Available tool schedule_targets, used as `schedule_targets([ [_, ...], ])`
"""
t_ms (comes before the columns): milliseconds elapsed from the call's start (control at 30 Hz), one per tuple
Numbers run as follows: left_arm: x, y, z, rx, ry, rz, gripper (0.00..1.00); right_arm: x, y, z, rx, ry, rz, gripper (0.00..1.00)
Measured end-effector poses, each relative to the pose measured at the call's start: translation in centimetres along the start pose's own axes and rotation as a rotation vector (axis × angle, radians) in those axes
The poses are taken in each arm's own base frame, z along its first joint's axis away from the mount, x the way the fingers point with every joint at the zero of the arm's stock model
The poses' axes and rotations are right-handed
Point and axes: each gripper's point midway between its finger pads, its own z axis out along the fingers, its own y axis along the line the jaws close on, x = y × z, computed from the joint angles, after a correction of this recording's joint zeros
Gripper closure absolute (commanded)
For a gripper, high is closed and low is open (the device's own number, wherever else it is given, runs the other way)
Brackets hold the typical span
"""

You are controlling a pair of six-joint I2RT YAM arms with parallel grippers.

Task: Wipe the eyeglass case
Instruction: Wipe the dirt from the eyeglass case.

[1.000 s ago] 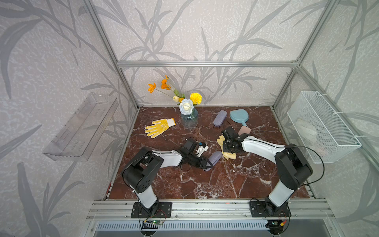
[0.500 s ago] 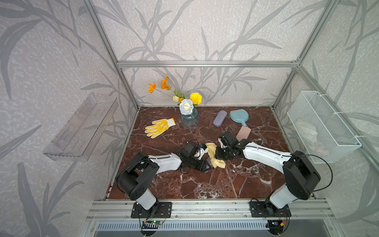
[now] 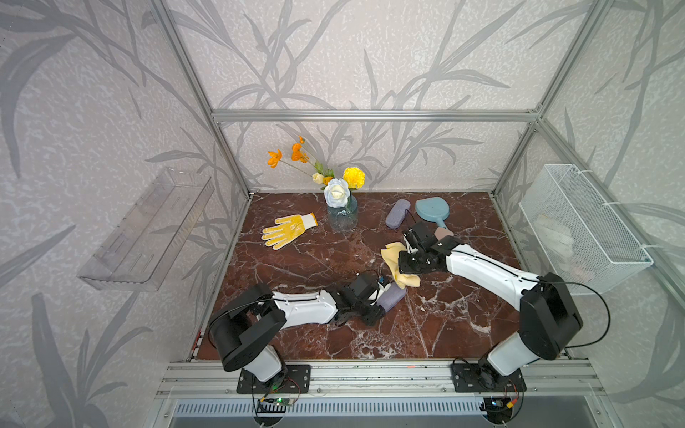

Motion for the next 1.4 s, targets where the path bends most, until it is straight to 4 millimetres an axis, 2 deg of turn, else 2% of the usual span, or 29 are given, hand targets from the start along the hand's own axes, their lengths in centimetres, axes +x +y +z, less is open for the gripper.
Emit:
schedule_targets([
  [100,0.8,0.3,-0.6,-0.045,-0.015,0.025,1.0,3.7,0.7,2.1,-0.064,0.102,0.061,1.0],
  [167,1.2,0.4,-1.0,-0.063,-0.033,0.04,1.0,4.9,0.5,3.3,-0.081,0.15,0.099,1.0],
  [267,1.5,0.6,-1.3,-0.089,-0.05,0.054,0.99,4.1,-0.2,3.4,-0.09,0.146,0.115,1.0],
  [367,1.4,0.8,-1.4,-0.105,-0.068,0.067,1.0,2.1,-3.6,3.2,0.016,0.102,0.105,1.0],
  [433,1.9,1.0,-1.5,-0.118,-0.068,0.075,1.0,0.8,-6.8,2.5,0.153,0.068,0.069,1.0],
  [500,2.1,1.1,-1.7,-0.133,-0.075,0.088,1.0,-0.3,-7.9,1.4,0.224,0.051,0.022,1.0],
  [600,2.3,1.2,-1.9,-0.164,-0.08,0.119,1.0,-2.0,-5.6,-0.2,0.191,0.02,-0.048,1.0],
  [667,2.4,1.1,-2.1,-0.185,-0.083,0.148,1.0,-2.8,-2.7,-1.1,0.113,0.007,-0.083,1.0],
  [733,2.3,0.9,-2.2,-0.206,-0.09,0.175,1.0,-2.7,0.8,-1.6,0.019,0.019,-0.12,1.0],
  [800,2.2,0.9,-2.4,-0.232,-0.097,0.199,1.0,-1.4,4.4,-1.2,-0.081,0.065,-0.152,1.0],
  [867,2.2,0.9,-2.5,-0.258,-0.103,0.216,1.0,0.4,7.0,0.2,-0.16,0.131,-0.161,1.0],
  [900,2.1,0.9,-2.6,-0.271,-0.106,0.223,1.0,1.7,7.9,1.3,-0.189,0.181,-0.157,1.0],
  [967,2.1,1.0,-2.7,-0.292,-0.109,0.231,0.99,3.8,8.3,3.1,-0.219,0.268,-0.142,1.0],
  [1067,2.2,0.9,-2.7,-0.298,-0.108,0.238,0.99,5.2,6.0,5.0,-0.2,0.351,-0.083,1.0],
  [1133,2.3,0.5,-2.7,-0.284,-0.111,0.242,0.99,4.1,3.9,5.3,-0.188,0.349,-0.04,1.0],
  [1200,2.4,0.5,-2.7,-0.282,-0.111,0.241,0.99,1.8,0.8,5.3,-0.122,0.3,-0.006,1.0],
  [1300,2.5,0.6,-2.6,-0.286,-0.109,0.227,0.98,-0.4,-4.0,4.9,0.021,0.239,0.02,1.0],
  [1367,2.7,0.7,-2.6,-0.284,-0.105,0.211,0.97,-0.9,-5.9,4.1,0.097,0.216,0.008,1.0],
  [1400,2.7,0.7,-2.6,-0.282,-0.104,0.199,0.95,-1.0,-6.1,3.5,0.118,0.206,-0.007,1.0],
])
